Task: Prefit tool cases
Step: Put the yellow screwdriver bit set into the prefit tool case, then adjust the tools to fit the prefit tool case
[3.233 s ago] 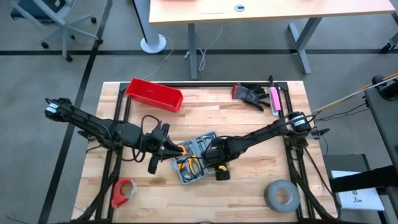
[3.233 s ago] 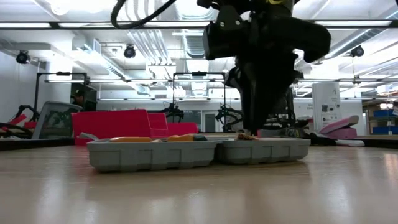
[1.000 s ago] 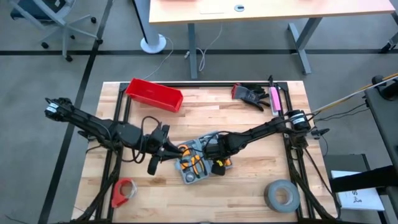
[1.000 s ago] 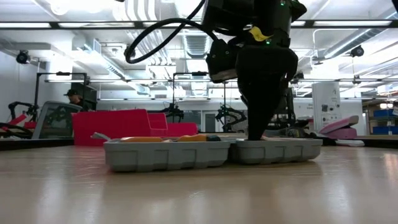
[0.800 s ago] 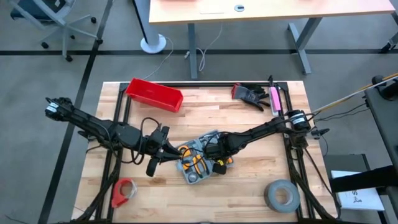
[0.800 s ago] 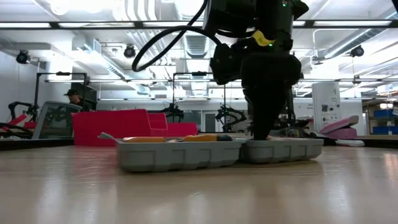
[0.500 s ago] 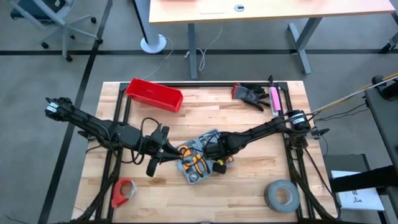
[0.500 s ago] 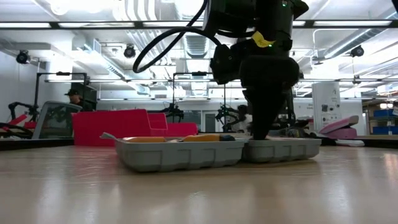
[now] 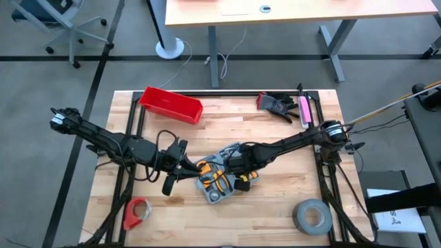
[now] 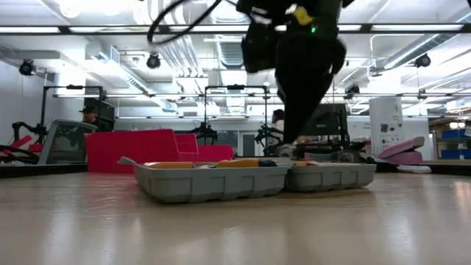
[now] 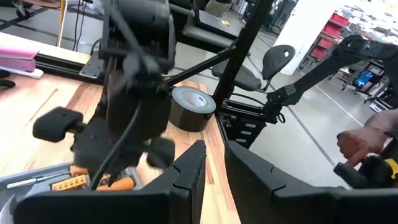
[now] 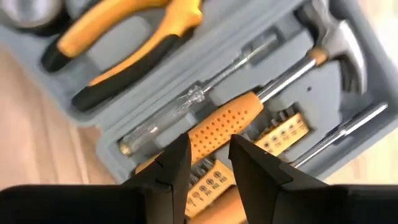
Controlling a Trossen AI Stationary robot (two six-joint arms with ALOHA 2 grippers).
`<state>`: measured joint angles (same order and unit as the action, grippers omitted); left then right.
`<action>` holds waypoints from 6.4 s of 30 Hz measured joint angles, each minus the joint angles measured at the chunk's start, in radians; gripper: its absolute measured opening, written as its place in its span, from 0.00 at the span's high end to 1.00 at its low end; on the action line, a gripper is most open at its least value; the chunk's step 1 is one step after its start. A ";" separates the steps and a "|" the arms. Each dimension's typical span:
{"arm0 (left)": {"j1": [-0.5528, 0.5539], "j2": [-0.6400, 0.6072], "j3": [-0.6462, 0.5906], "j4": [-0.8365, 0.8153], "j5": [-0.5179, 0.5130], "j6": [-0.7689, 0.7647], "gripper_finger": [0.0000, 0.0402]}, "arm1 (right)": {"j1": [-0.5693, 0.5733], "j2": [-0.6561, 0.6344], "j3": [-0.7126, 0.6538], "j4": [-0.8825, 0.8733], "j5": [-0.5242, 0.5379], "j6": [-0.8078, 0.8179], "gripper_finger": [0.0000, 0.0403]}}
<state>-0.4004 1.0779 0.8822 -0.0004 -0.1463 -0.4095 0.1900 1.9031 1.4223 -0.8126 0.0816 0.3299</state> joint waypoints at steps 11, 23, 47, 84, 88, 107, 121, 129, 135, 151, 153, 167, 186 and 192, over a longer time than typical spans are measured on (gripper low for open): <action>-0.003 0.000 0.000 -0.018 0.000 0.000 0.84 | 0.033 -0.019 -0.023 -0.069 -0.112 -0.392 0.70; -0.004 0.000 0.000 -0.017 -0.002 0.007 0.84 | 0.056 -0.004 -0.057 -0.061 -0.001 -0.512 0.62; -0.004 0.000 0.000 -0.019 -0.002 0.005 0.84 | 0.059 0.013 -0.163 0.052 -0.014 -0.563 0.63; -0.005 0.000 0.000 -0.024 -0.001 -0.011 0.84 | 0.055 0.013 -0.073 -0.034 0.019 -0.546 0.71; -0.005 0.000 0.000 -0.023 -0.001 -0.010 0.84 | 0.038 0.045 -0.153 0.061 0.000 -0.562 0.73; -0.010 -0.001 0.007 -0.023 0.000 -0.019 0.84 | 0.032 -0.041 -0.039 -0.058 -0.002 -0.476 0.74; -0.010 -0.001 0.007 -0.023 0.000 -0.019 0.84 | 0.006 -0.041 -0.133 0.057 -0.003 -0.488 0.79; -0.011 -0.001 0.008 -0.022 -0.001 -0.012 0.84 | -0.042 -0.019 -0.268 0.243 -0.026 -0.453 0.83; -0.011 -0.001 0.008 -0.023 -0.001 -0.019 0.84 | -0.038 -0.042 -0.179 0.128 -0.029 -0.439 0.86; -0.011 -0.001 0.008 -0.023 -0.001 -0.023 0.84 | -0.038 -0.047 0.004 -0.091 -0.030 -0.407 0.85; -0.011 -0.001 0.008 -0.023 -0.001 -0.023 0.84 | -0.038 -0.048 -0.005 -0.091 -0.029 -0.406 0.85; -0.011 0.000 0.008 -0.023 -0.001 -0.017 0.84 | -0.098 0.035 -0.236 0.212 -0.062 -0.399 0.91; -0.011 0.000 0.008 -0.024 -0.001 -0.027 0.84 | -0.106 -0.077 -0.050 -0.006 -0.051 -0.357 0.91; -0.012 0.000 0.008 -0.025 -0.001 -0.027 0.84 | -0.110 -0.079 -0.044 -0.003 -0.044 -0.383 0.89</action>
<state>-0.4126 1.0775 0.8902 -0.0250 -0.1471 -0.4362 0.0805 1.8236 1.3785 -0.8151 0.0373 -0.0532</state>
